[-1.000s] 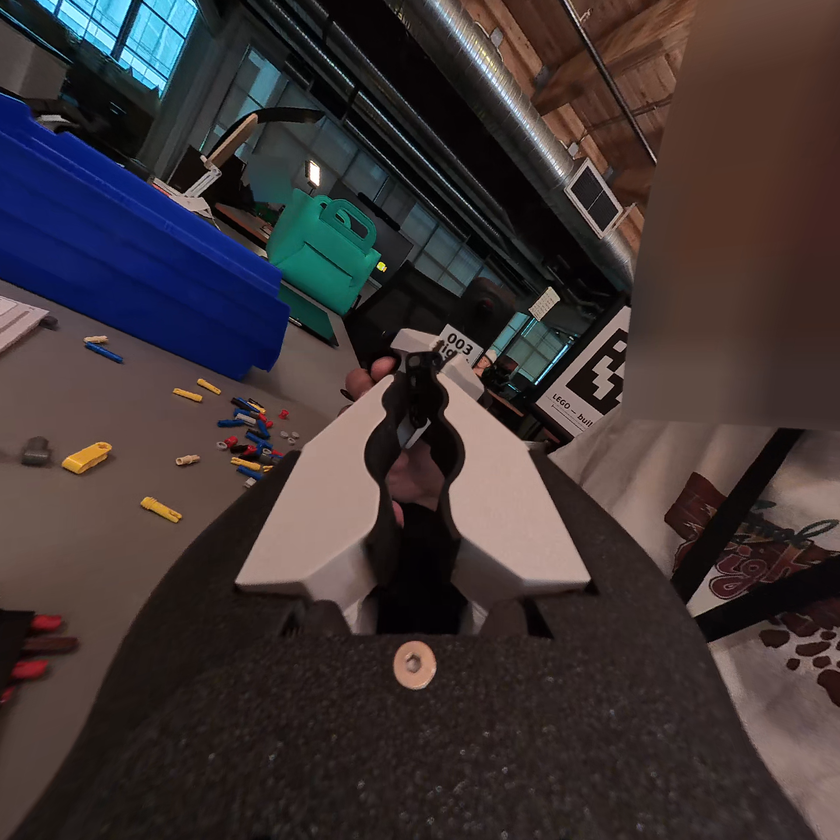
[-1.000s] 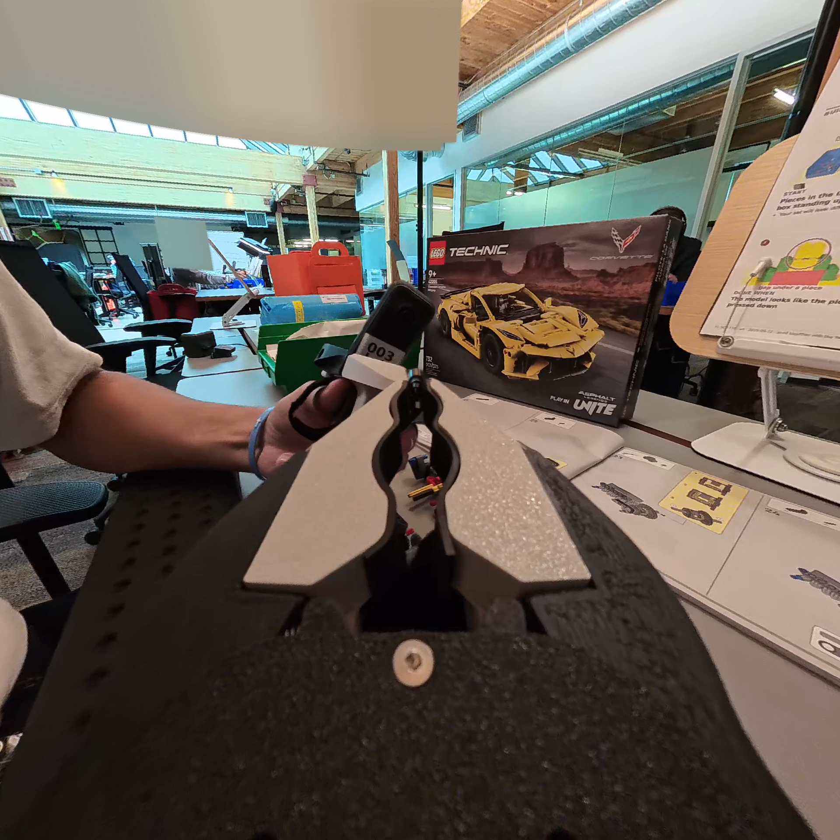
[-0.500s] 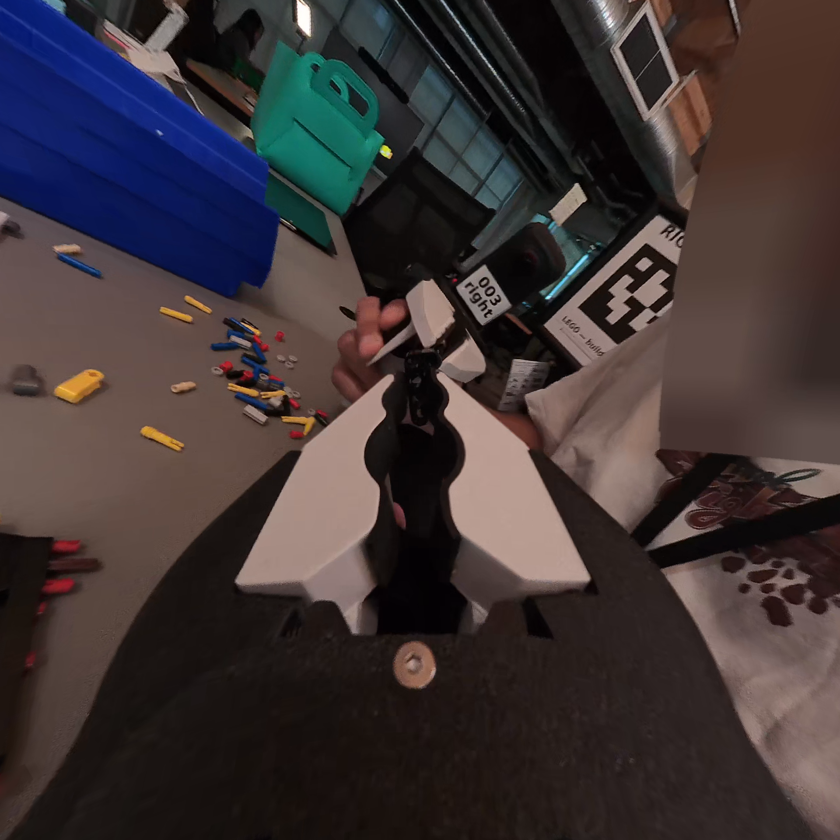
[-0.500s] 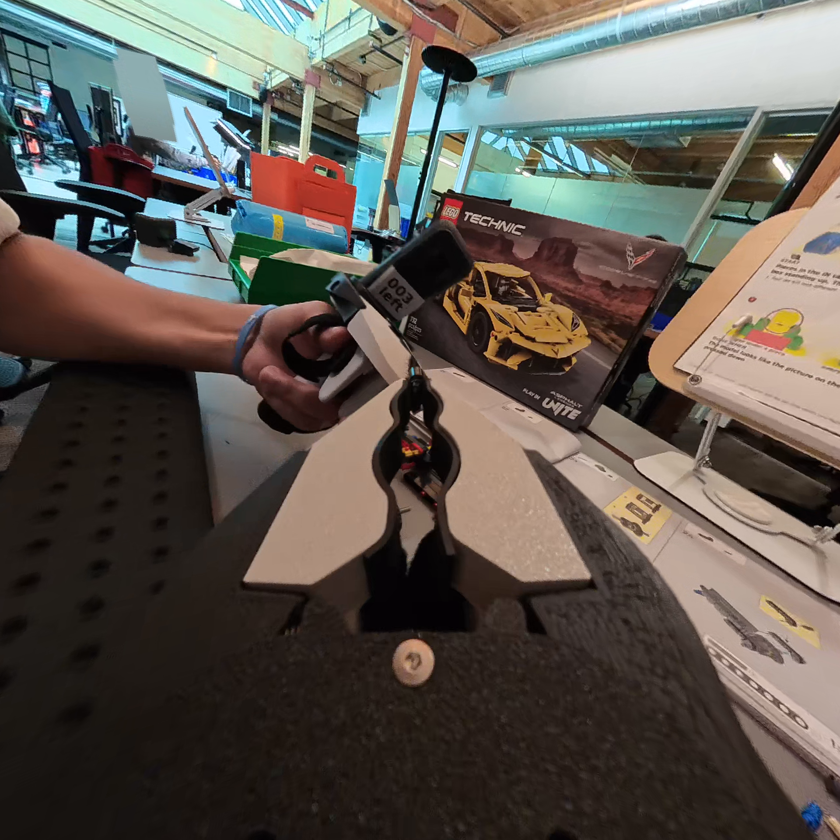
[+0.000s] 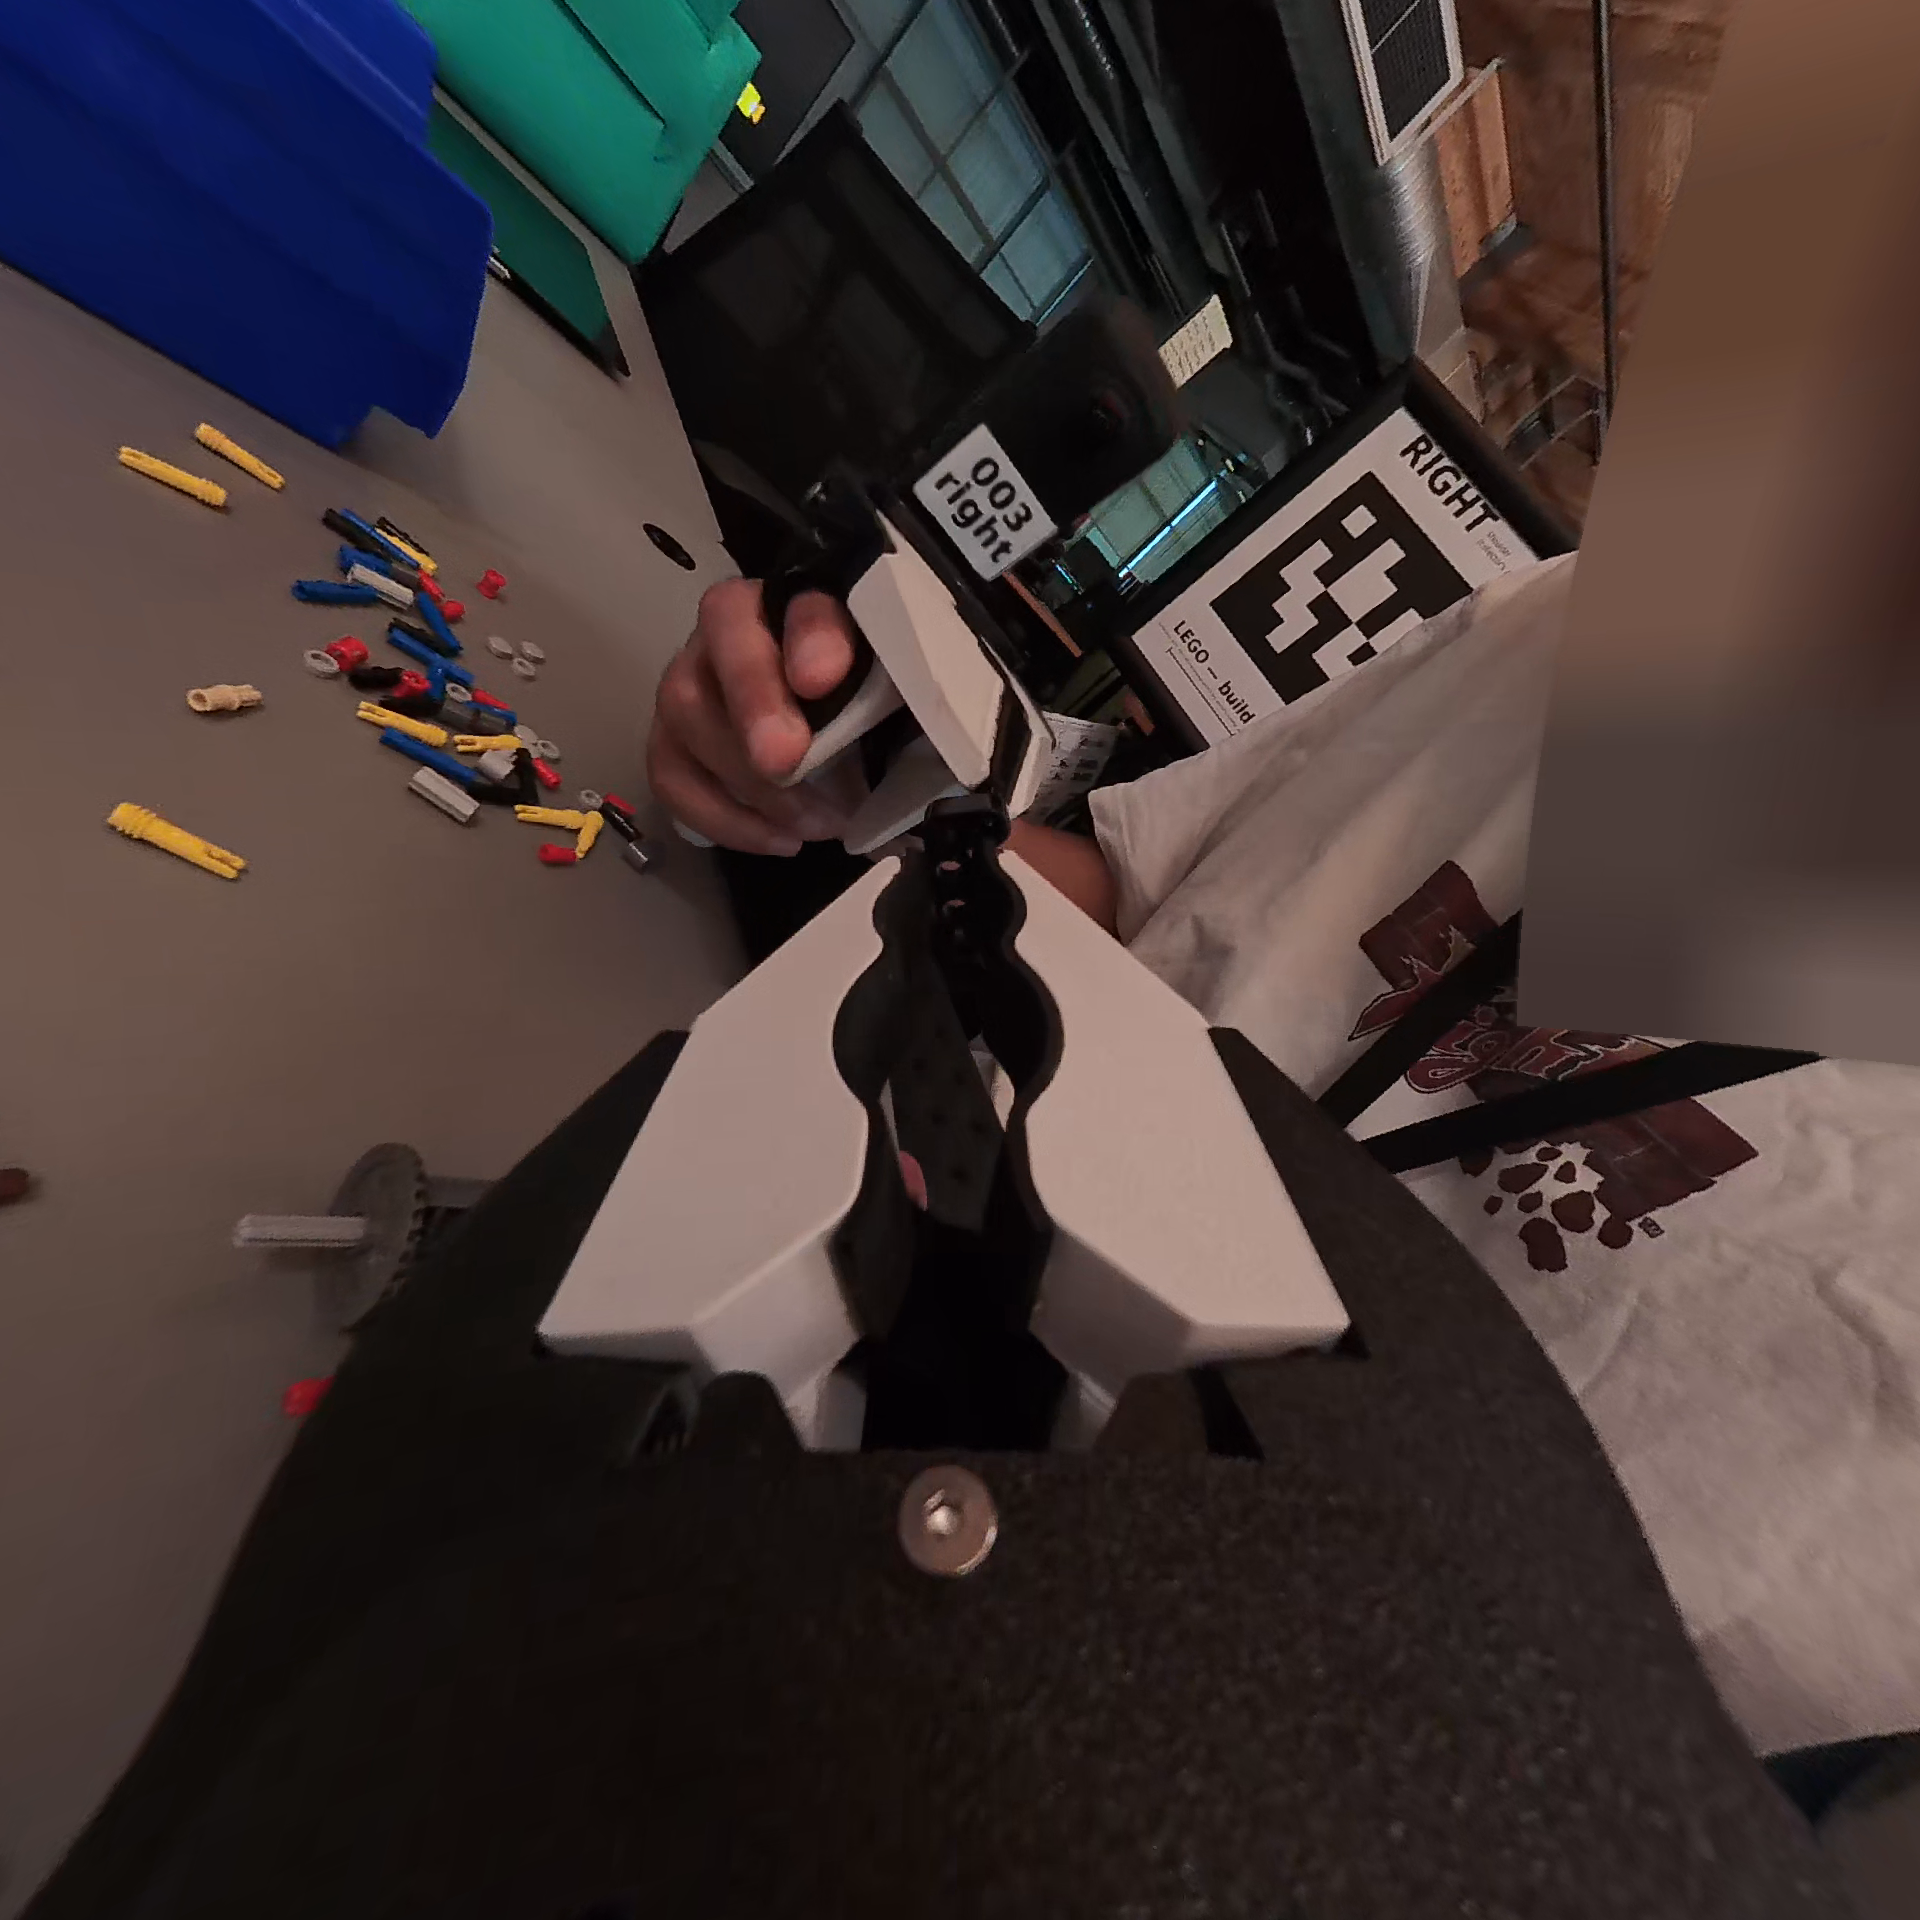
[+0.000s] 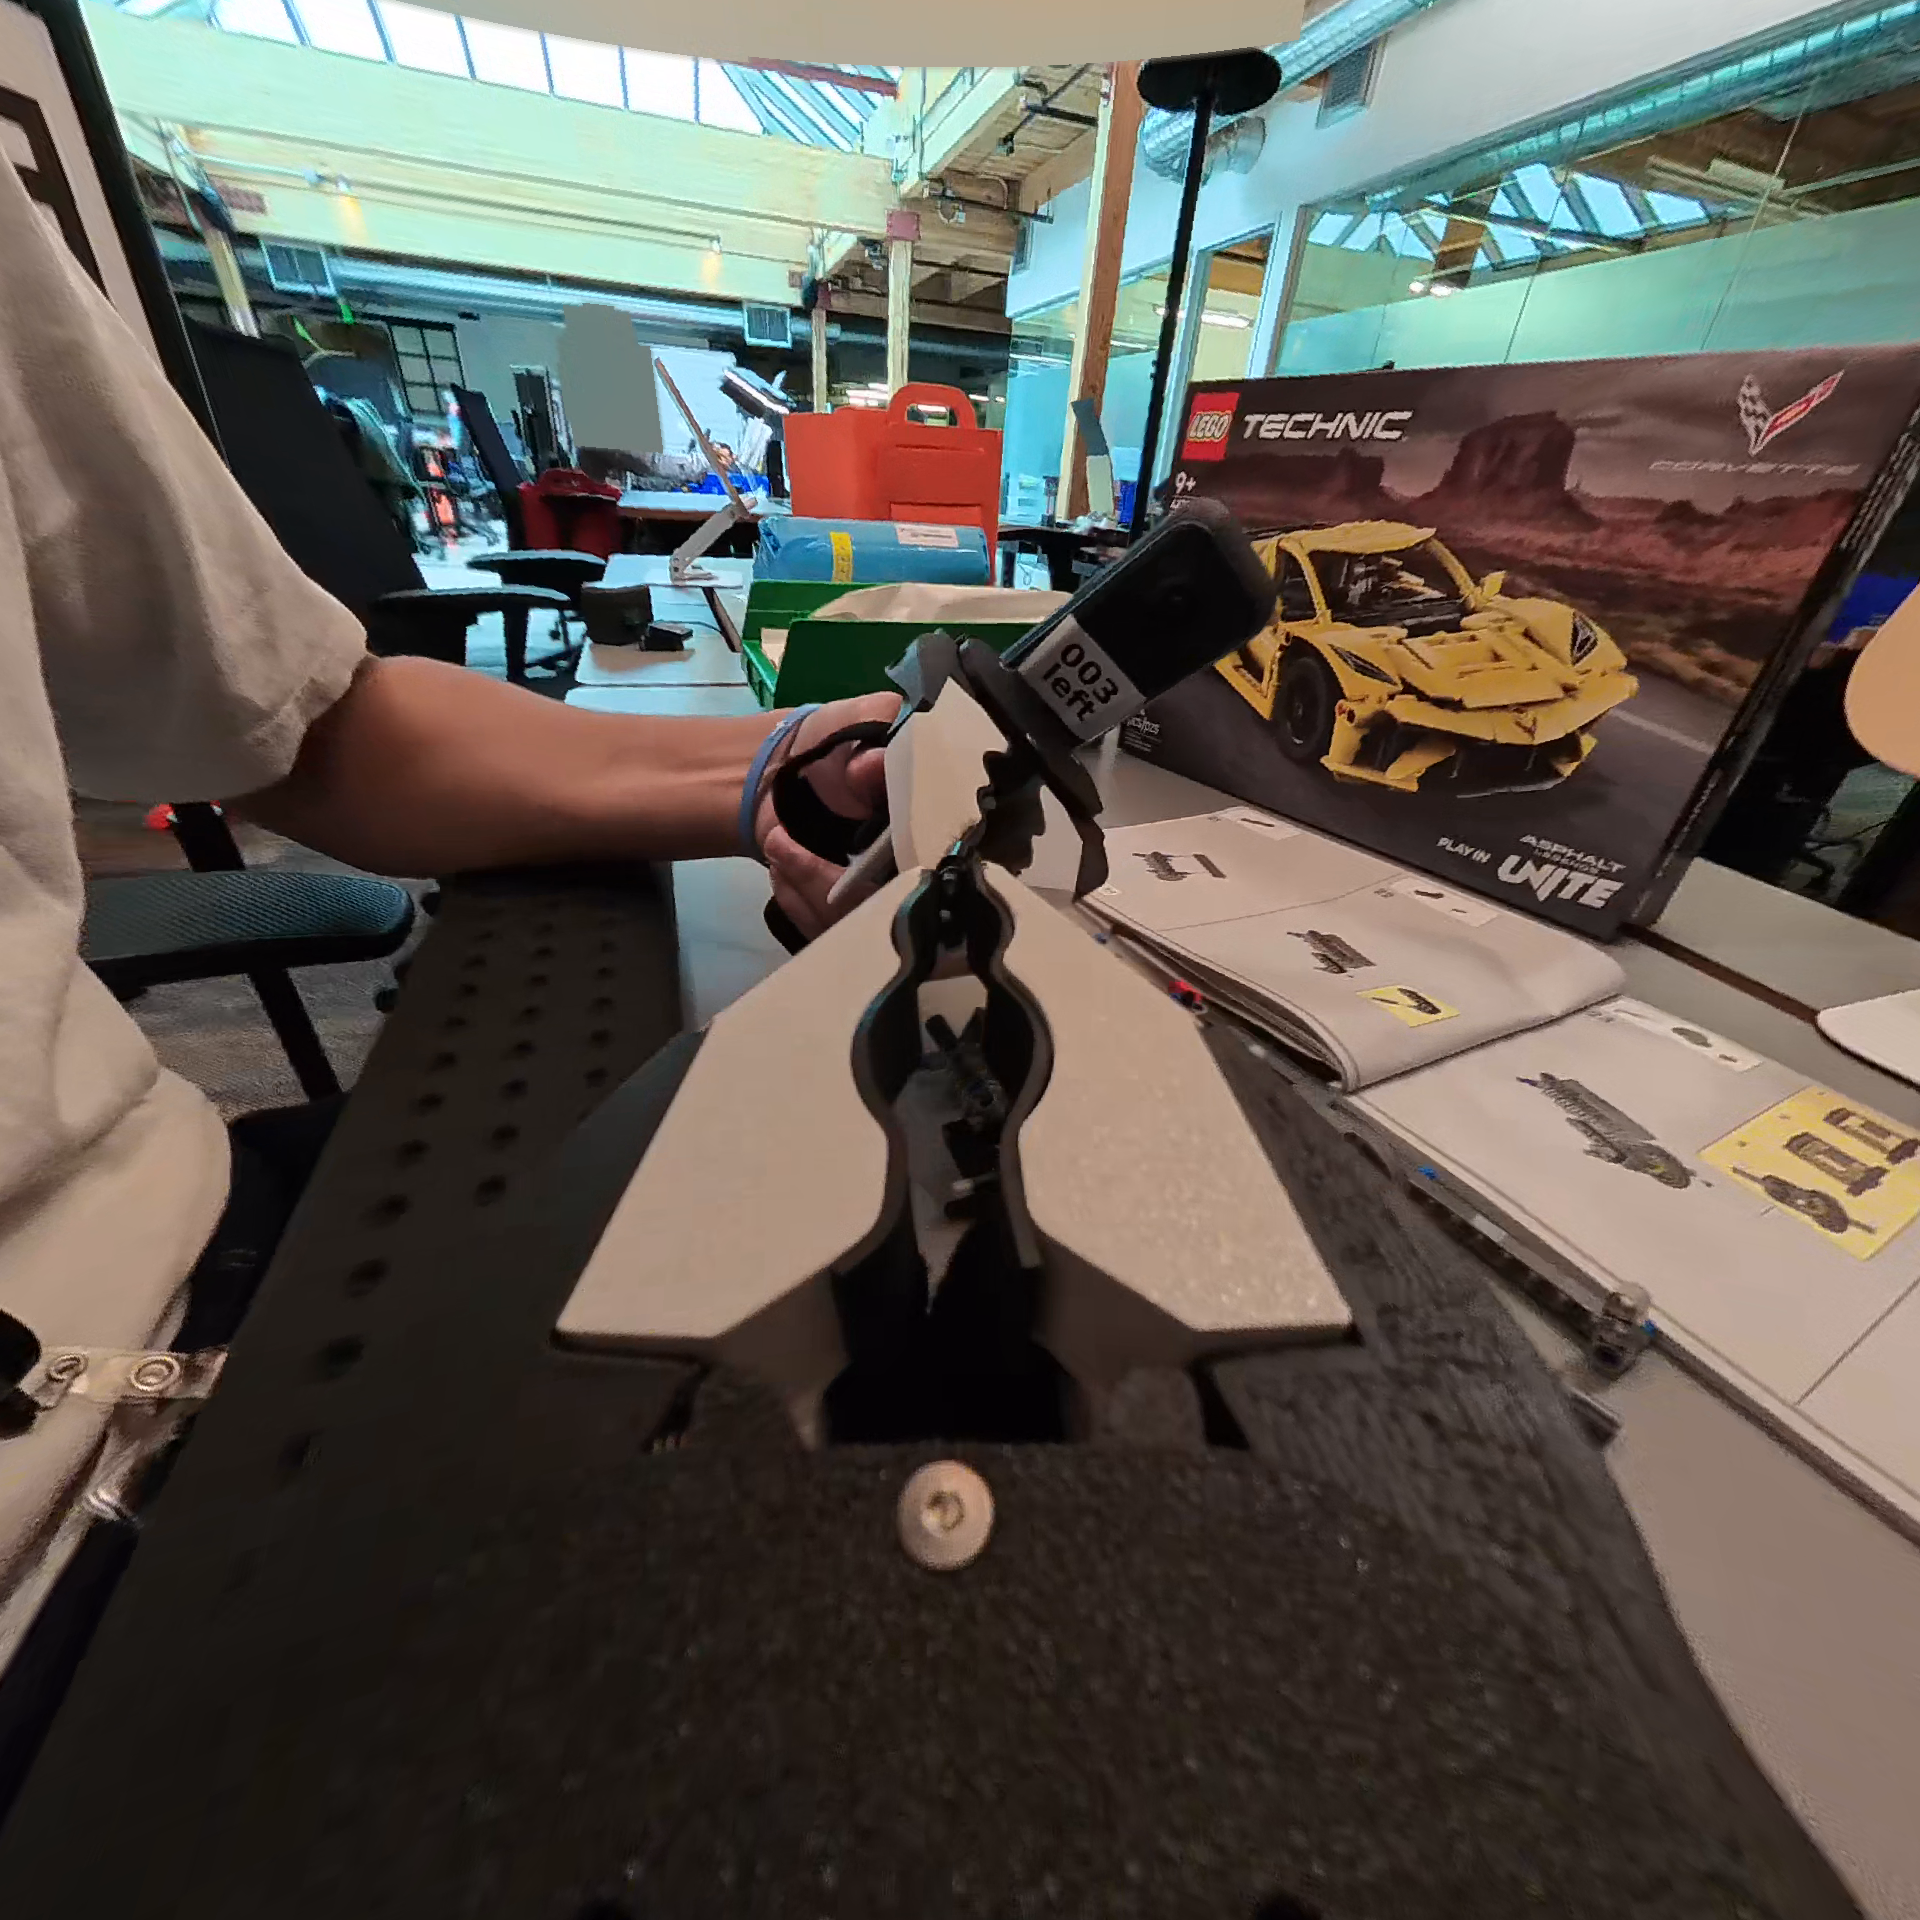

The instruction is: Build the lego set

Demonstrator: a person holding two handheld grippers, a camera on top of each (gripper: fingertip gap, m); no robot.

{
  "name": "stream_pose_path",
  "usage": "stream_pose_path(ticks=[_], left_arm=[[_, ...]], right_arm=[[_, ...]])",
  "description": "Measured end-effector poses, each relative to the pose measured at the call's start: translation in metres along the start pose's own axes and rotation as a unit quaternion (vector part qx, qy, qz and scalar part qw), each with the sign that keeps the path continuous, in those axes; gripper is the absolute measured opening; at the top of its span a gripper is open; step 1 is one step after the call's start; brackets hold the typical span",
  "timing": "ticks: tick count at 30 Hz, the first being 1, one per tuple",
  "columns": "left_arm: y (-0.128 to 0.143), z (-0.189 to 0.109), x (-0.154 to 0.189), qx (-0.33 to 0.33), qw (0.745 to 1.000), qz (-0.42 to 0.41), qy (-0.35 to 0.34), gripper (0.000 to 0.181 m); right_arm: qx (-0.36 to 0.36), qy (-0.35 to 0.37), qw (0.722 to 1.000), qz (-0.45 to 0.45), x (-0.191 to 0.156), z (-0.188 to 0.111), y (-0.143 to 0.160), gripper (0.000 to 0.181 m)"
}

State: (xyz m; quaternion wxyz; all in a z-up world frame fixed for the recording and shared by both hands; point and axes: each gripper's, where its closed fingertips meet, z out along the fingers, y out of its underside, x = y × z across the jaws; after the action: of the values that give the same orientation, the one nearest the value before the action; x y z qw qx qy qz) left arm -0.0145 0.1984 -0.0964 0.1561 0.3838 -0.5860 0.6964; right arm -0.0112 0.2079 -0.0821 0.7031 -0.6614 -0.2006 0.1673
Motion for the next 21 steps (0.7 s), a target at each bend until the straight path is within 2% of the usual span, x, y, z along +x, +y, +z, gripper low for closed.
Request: stream_pose_path(ticks=[4,7,11,21], left_arm=[[-0.0031,0.0009,0.0004,0.014,1.0,-0.014,0.007,0.006],[-0.0059,0.0009,0.003,0.027,0.999,-0.026,0.021,0.006],[-0.0065,0.0001,0.0039,0.029,0.999,-0.031,0.028,0.006],[-0.0073,-0.0005,0.0051,0.031,0.998,-0.047,0.042,0.006]], right_arm=[[0.007,0.014,1.0,-0.006,0.0022,-0.0007,-0.0018,0.005],[0.008,0.047,0.995,-0.084,0.003,-0.0002,-0.0051,0.003],[-0.001,0.067,0.99,-0.125,0.0034,0.0004,-0.0056,0.004],[-0.001,0.079,0.986,-0.147,0.0039,0.0012,-0.0083,0.003]])
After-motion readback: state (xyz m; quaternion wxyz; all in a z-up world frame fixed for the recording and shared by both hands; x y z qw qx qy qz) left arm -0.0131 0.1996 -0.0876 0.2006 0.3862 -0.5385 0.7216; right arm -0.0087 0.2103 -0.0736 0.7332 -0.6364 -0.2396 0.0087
